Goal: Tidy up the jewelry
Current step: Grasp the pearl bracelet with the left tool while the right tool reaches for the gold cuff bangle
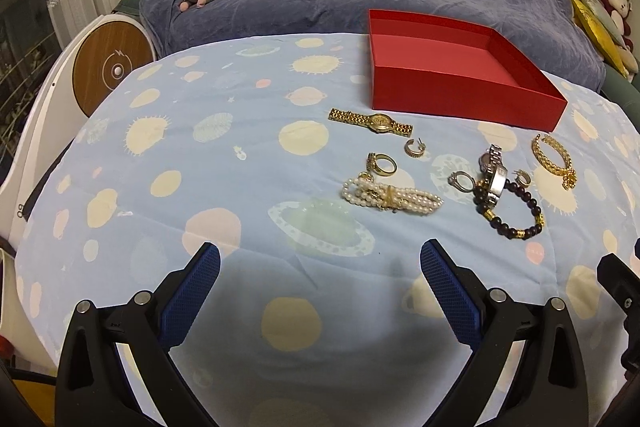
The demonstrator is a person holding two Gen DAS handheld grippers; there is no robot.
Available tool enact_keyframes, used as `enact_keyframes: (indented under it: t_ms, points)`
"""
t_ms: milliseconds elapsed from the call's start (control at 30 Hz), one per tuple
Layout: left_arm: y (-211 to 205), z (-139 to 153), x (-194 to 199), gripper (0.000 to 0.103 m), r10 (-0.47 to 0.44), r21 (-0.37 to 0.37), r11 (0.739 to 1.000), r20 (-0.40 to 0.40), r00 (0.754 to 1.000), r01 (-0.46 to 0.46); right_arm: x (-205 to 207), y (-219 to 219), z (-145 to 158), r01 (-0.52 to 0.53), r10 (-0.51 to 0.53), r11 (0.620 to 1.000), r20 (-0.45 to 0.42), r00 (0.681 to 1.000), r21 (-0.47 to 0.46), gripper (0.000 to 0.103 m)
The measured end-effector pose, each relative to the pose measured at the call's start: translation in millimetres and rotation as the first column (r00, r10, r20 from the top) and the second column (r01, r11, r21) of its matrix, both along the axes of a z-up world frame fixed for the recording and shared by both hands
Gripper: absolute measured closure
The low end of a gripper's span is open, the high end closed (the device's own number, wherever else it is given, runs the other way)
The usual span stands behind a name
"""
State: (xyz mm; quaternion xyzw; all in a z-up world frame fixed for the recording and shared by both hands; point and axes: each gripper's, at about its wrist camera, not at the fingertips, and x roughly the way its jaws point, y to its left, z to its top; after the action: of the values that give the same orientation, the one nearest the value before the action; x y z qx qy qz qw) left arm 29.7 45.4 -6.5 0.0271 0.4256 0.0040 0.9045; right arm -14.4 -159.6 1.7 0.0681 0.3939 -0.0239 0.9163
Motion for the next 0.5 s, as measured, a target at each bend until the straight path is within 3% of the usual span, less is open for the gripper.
enact_keyframes:
  t_ms: [167, 500]
  points:
    - [-0.2, 0.4, 12.5, 0.005, -0.024, -0.073, 0.997, -0.012, 1.000, 0.023, 6.5, -0.8, -3.4, 0.000, 0.000, 1.000, -0.011, 1.000, 0.012, 0.005]
    - [-28.2, -10.2, 49.1, 0.011, 0.003, -0.048, 0.999, -0.035, 0.999, -0.004, 13.2, -4.6, -8.6, 0.014, -0.014, 1.000, -0.023, 1.000, 0.012, 0.005]
